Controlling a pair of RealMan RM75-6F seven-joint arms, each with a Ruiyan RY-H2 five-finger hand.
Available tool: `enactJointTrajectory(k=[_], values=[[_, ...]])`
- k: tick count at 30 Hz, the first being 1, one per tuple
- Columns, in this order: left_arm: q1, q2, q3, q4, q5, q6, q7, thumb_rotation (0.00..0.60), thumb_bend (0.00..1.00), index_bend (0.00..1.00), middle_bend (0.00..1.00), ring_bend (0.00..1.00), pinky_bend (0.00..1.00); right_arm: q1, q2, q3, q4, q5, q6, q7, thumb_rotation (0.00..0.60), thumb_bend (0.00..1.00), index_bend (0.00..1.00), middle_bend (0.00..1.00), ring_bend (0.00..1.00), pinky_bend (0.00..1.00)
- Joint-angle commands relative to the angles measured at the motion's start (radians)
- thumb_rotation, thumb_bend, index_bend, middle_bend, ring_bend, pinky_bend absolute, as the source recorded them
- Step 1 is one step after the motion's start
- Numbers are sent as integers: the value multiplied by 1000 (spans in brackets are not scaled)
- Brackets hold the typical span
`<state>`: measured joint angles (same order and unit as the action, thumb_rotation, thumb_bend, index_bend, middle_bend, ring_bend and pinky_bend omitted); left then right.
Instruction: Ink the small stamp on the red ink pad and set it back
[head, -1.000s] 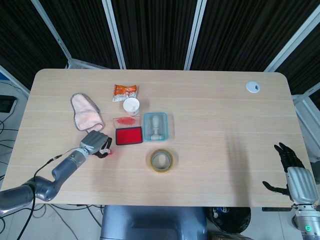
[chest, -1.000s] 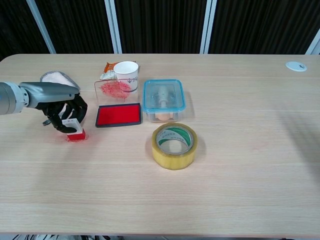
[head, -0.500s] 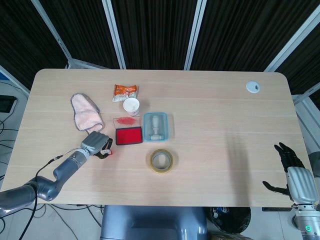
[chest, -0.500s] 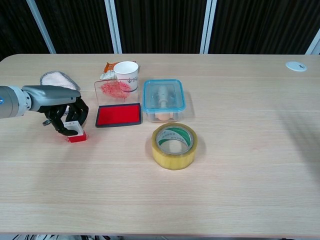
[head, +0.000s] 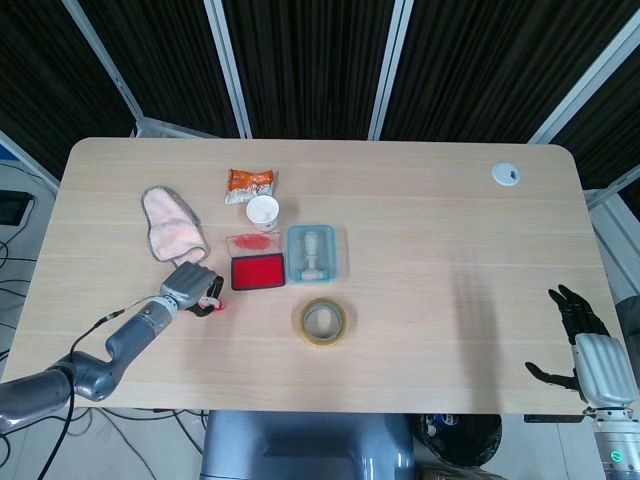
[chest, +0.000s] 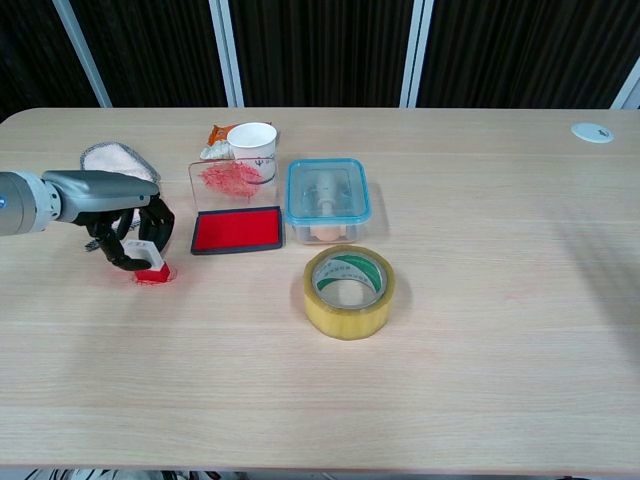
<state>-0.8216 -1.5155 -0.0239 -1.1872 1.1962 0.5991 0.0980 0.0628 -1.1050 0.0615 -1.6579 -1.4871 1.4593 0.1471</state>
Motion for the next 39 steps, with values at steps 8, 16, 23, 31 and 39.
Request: enactJointTrajectory(k=[8, 16, 23, 31, 39], values=[[-2, 9, 2, -14, -39, 0, 55, 600, 228, 409, 368, 260, 357, 0, 0, 0, 0, 0, 0, -1, 600, 153, 0, 0, 0, 185], [4, 30, -1, -50, -66, 26, 95, 600, 179, 308, 213, 141, 254, 0, 0, -1, -1, -1, 1, 0, 600, 153, 0, 0, 0, 185], [34, 99, -21, -163, -74, 119, 111, 600, 142, 189, 118, 59, 152, -1, 1, 0, 1, -3, 3, 0, 600, 152, 0, 0, 0, 185], [173, 243, -15, -380, 14, 419, 129, 600, 140, 125, 35, 0, 73, -2, -1, -2, 6, -14, 10, -6, 600, 152, 0, 0, 0, 185], [366, 391, 57, -594, 75, 703, 183, 600, 133, 0, 0, 0, 0, -1, -7, -1, 15, -24, 22, -19, 600, 152, 0, 0, 0, 185]])
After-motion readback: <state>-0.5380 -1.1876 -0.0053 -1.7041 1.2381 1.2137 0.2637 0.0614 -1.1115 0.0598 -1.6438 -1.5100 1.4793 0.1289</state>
